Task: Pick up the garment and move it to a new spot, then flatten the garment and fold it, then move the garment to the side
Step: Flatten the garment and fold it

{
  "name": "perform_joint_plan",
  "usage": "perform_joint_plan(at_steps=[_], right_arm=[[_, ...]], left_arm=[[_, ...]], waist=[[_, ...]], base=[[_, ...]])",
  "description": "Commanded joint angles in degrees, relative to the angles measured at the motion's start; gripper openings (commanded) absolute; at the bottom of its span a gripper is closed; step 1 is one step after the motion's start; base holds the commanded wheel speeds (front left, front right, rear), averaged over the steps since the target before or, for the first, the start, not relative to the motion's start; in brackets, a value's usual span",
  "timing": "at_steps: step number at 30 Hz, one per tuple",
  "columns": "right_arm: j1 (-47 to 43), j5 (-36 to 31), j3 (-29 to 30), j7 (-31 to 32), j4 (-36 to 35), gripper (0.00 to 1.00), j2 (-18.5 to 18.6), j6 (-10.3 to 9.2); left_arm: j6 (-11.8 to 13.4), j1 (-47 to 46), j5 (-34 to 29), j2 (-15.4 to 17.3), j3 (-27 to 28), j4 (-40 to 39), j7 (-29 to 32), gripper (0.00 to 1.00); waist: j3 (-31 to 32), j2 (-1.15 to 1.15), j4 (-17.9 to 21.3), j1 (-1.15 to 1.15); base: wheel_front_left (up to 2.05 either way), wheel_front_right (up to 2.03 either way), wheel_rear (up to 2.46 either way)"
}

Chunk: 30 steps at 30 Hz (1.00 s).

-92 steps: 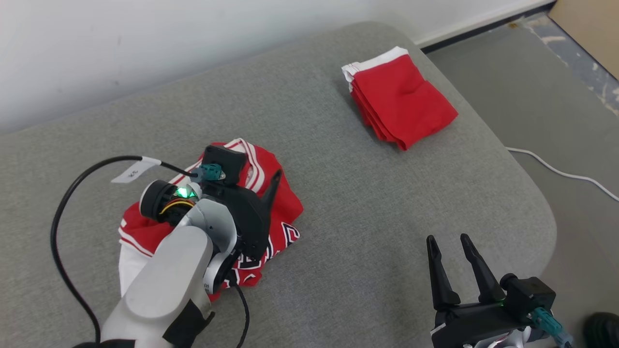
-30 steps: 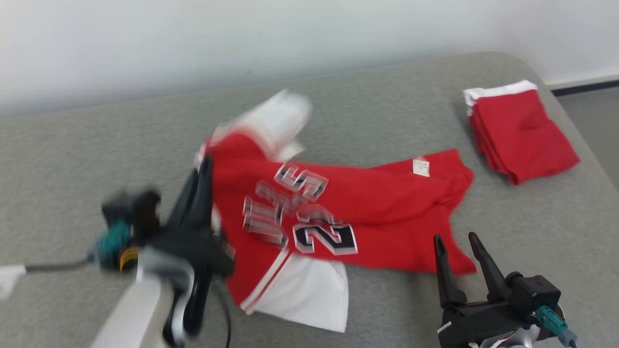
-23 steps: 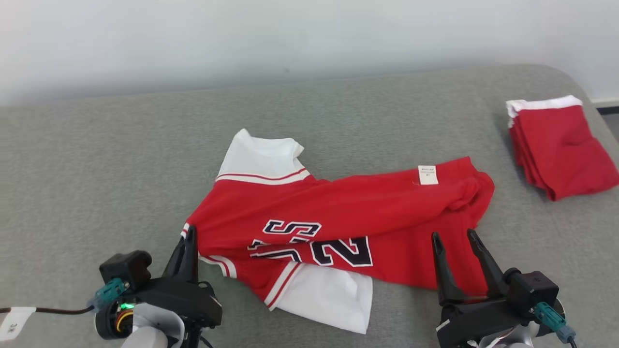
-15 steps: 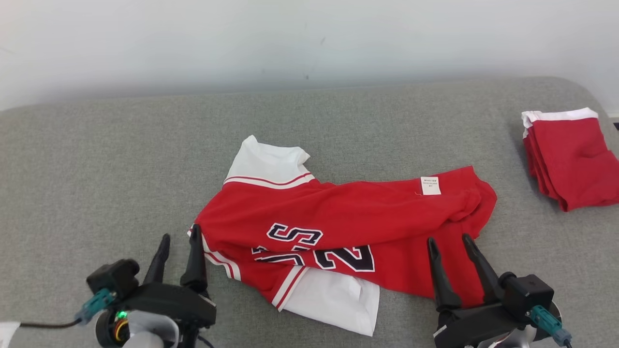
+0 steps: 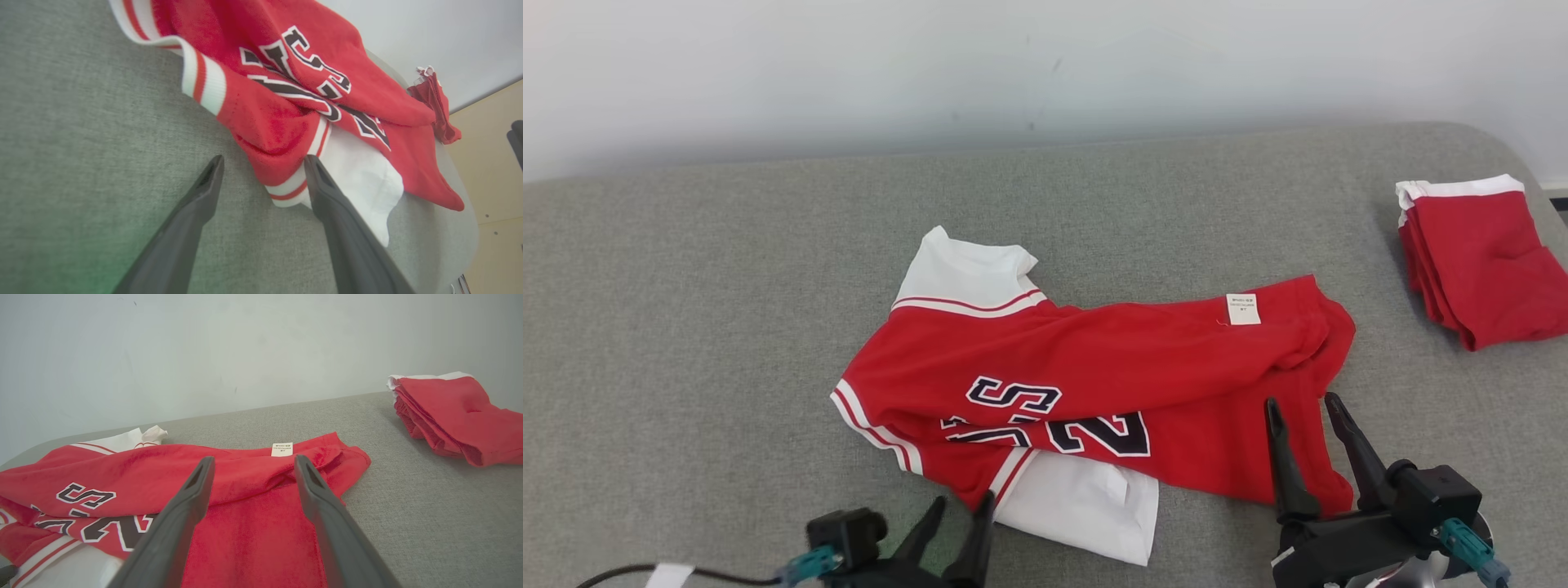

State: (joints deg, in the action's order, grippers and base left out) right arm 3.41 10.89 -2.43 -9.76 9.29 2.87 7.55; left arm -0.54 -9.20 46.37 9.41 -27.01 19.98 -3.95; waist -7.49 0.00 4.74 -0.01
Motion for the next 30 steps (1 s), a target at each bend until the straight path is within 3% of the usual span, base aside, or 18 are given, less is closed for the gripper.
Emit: perform_joint_plan(at_steps=[1, 6, 7, 8, 13, 19, 26, 28, 29, 30], right_arm=[[0.16, 0.09, -0.12, -0.07, -0.19, 1.00, -0.01, -0.11], [0.98, 0.80, -0.97, -0.39, 0.12, 1.00, 0.01, -0.11], [0.98, 0.85, -0.89, -0.51, 0.23, 1.00, 0.02, -0.11], [0.96, 0.96, -0.90, -0.64, 0.34, 1.00, 0.01, -0.11], [0.36, 0.85, 0.03, -1.11, 0.63, 1.00, -0.01, -0.11], [-0.54, 0.48, 1.38, -1.29, 0.60, 1.00, 0.00, -0.11], [0.14, -0.46, 1.29, -0.11, -0.20, 1.00, 0.00, -0.11], [0.45, -0.70, 1.20, 0.21, -0.31, 1.00, 0.03, -0.11], [0.81, -0.89, 1.11, 0.49, -0.44, 1.00, 0.14, -0.11], [1.18, -0.99, 0.97, 0.74, -0.62, 1.00, 0.33, -0.11]], left_arm=[[-0.40, -1.07, -0.23, -0.75, -0.69, 0.48, 0.67, 1.00], [-0.63, -4.53, -1.53, -1.72, -3.22, 3.72, 3.48, 1.00], [-0.79, -5.13, -1.59, -1.74, -3.42, 4.32, 3.78, 0.90], [-0.78, -5.67, -2.10, -1.38, -3.29, 4.37, 3.27, 0.00], [4.19, -6.21, -3.36, 2.11, 0.98, 2.46, 0.12, 0.00], [10.19, -2.32, -3.49, 9.96, 4.48, -10.27, 5.71, 0.00], [18.72, 3.43, -4.35, 13.81, 4.49, -24.39, 14.19, 0.00], [19.56, 4.05, -4.42, 13.63, 4.48, -25.16, 14.60, 0.00], [20.15, 5.06, -4.63, 13.76, 3.95, -25.24, 15.22, 0.33], [20.67, 5.66, -4.71, 13.65, 3.81, -25.05, 15.33, 0.89]], waist=[[-0.47, 0.00, 0.00, 0.01], [-1.27, 0.00, 0.93, 0.01], [-1.32, 0.00, 1.13, 0.01], [-1.34, 0.00, 1.41, 0.01], [-1.14, 0.00, 1.85, 0.01], [-1.03, 0.00, 0.21, 0.01], [-1.34, 0.00, -1.86, 0.01], [-1.41, 0.00, -1.98, 0.01], [-1.49, 0.00, -2.06, 0.01], [-1.56, 0.00, -2.12, 0.01]], base=[[0.00, 0.00, 0.00], [0.00, 0.00, 0.00], [0.00, 0.00, 0.00], [0.00, 0.00, 0.00], [0.00, 0.00, 0.00], [0.00, 0.00, 0.00], [0.00, 0.00, 0.00], [0.00, 0.00, 0.00], [0.00, 0.00, 0.00], [0.00, 0.00, 0.00]])
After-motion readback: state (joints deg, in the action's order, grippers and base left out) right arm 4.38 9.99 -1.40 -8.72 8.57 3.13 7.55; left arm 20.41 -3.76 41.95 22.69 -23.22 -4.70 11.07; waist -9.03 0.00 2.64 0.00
